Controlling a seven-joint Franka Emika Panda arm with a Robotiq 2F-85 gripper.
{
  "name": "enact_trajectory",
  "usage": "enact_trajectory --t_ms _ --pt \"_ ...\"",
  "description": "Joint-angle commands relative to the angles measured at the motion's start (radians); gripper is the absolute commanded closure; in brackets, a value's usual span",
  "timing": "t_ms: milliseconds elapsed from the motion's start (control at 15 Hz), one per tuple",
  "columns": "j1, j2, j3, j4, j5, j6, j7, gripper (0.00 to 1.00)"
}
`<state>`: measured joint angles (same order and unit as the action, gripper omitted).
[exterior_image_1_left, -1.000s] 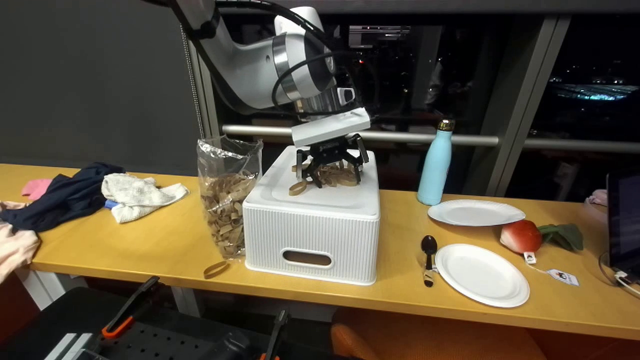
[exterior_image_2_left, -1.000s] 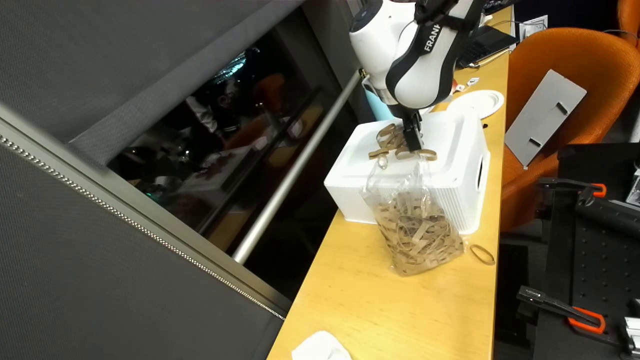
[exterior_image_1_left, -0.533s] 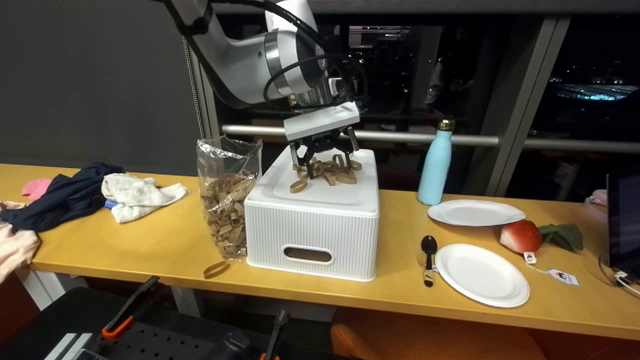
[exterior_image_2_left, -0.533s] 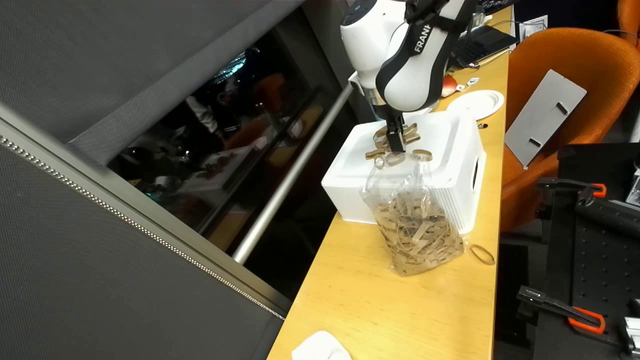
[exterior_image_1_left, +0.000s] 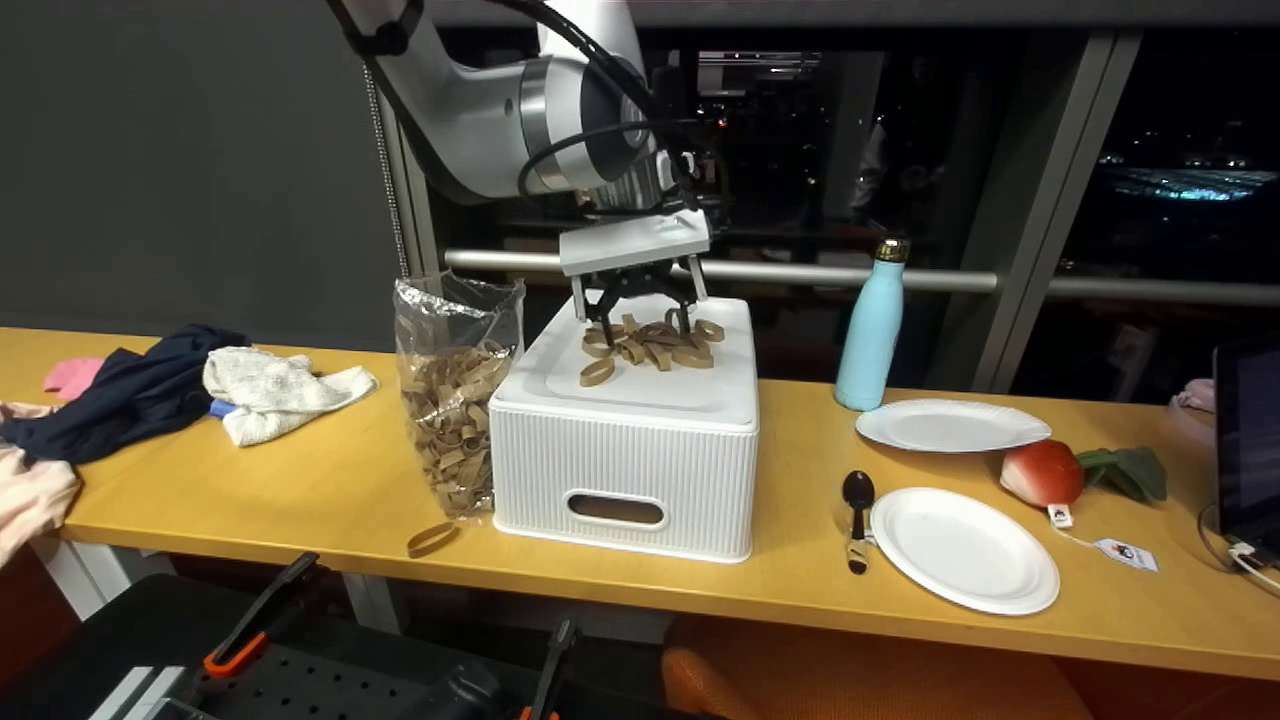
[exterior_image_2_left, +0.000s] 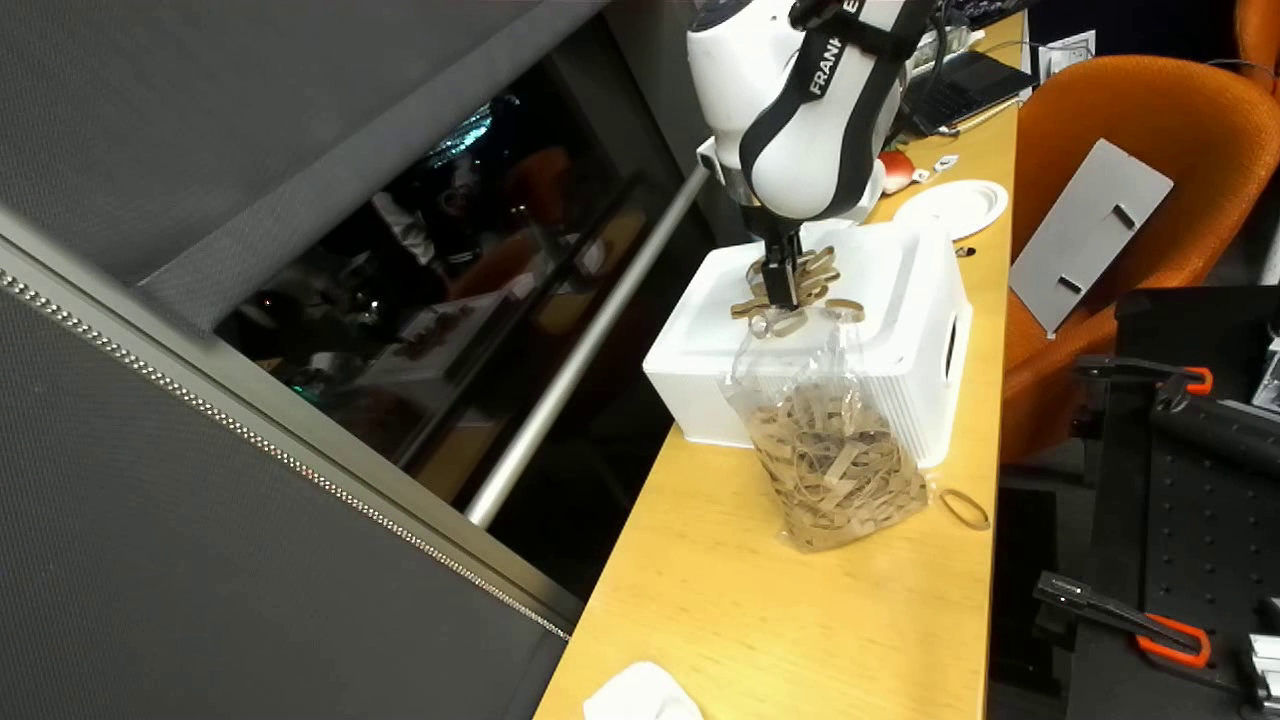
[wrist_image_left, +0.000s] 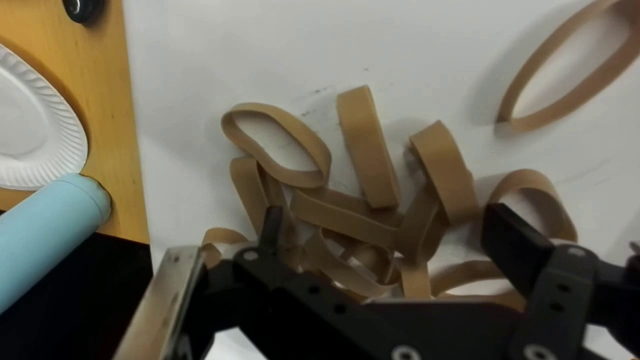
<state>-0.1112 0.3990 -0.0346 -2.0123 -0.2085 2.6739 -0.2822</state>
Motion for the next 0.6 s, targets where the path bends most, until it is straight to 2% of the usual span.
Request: enact_trajectory --t_ms 0,533 --pt "-0.025 0.026 0.009 0.009 0.025 0.057 -0.038 0.00" --pt "-0.047 0.069 0.034 0.007 0.038 0.158 -0.052 0.00"
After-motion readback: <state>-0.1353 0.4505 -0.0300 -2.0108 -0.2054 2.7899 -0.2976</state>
